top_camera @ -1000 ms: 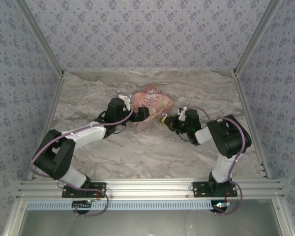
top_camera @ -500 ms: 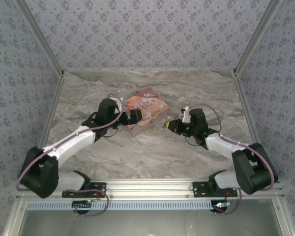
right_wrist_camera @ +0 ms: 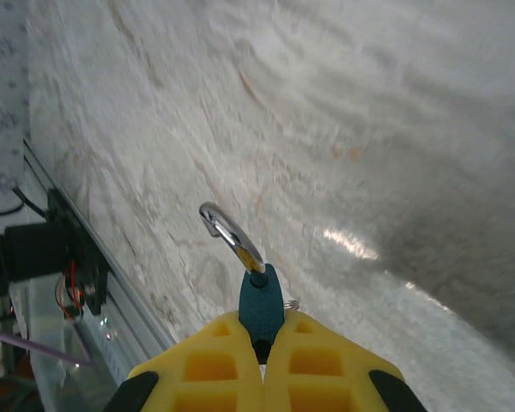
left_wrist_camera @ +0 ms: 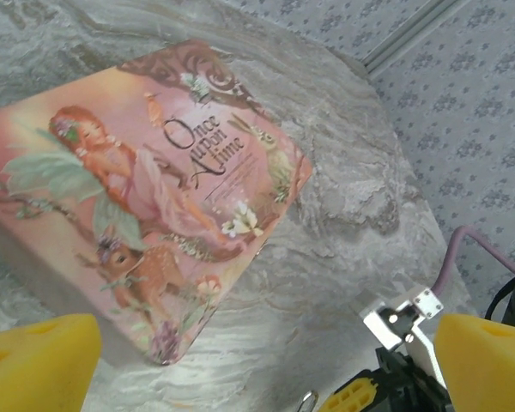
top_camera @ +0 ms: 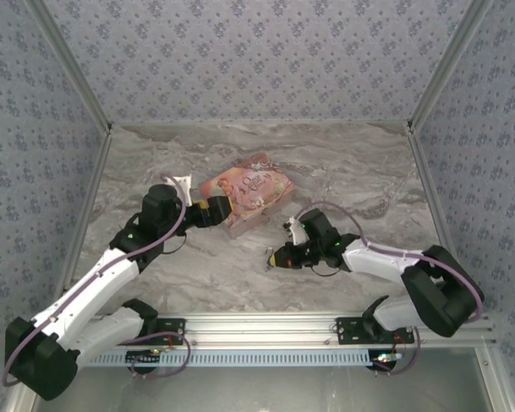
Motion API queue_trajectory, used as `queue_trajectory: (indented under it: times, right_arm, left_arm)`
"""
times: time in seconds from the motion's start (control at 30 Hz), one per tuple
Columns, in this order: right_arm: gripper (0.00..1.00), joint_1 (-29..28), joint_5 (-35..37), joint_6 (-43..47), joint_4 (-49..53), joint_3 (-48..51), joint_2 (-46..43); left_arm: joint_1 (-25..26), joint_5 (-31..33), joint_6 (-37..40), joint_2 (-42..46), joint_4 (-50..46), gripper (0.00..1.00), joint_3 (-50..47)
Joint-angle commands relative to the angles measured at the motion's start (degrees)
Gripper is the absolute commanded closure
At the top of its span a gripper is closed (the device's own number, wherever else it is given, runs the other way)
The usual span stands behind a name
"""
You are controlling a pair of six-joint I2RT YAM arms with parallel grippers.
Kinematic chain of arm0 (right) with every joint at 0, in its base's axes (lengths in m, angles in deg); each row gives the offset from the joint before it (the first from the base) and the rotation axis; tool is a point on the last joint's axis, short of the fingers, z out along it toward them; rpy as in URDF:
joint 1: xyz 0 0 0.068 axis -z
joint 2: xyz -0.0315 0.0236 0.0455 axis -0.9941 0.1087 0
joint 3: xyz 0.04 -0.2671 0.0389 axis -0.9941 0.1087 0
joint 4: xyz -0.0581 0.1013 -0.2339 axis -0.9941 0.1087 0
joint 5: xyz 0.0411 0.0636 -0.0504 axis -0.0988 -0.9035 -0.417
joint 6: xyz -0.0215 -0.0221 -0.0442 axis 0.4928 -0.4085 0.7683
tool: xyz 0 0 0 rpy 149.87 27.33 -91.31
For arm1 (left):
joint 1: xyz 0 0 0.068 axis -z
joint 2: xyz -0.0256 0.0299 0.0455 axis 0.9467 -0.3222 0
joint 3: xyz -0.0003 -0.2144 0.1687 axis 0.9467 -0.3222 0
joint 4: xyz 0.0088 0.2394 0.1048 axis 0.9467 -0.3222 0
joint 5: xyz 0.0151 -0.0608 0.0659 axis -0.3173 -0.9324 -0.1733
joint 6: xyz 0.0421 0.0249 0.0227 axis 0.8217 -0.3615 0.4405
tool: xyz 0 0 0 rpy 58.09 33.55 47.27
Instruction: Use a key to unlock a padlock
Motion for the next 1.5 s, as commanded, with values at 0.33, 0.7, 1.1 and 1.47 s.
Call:
queue_trajectory:
  times: [0.33, 0.7, 1.1, 1.47]
  right_arm:
    - [0.93, -2.1, -2.3, -3.4, -5.6, -3.0, 11.8]
    - [0.63, 1.0, 7.4, 2.8, 6.8, -5.1, 2.4]
    - [0.24, 13.1, 28.5, 12.5, 26.3, -6.7, -25.9]
    - [0.00, 25.1, 35.5, 21.0, 27.2, -6.9, -39.0]
  left_arm:
    - [-0.7, 3.3, 0.8, 5.4, -5.5, 0.01, -2.2]
    - [-2.5, 9.4, 2.4, 7.8, -9.0, 0.00, -1.9]
    - [-3.6, 37.4, 15.9, 19.6, -7.1, 0.00, -5.0]
    - [-4.2, 39.4, 23.9, 25.6, 2.6, 0.01, -12.2]
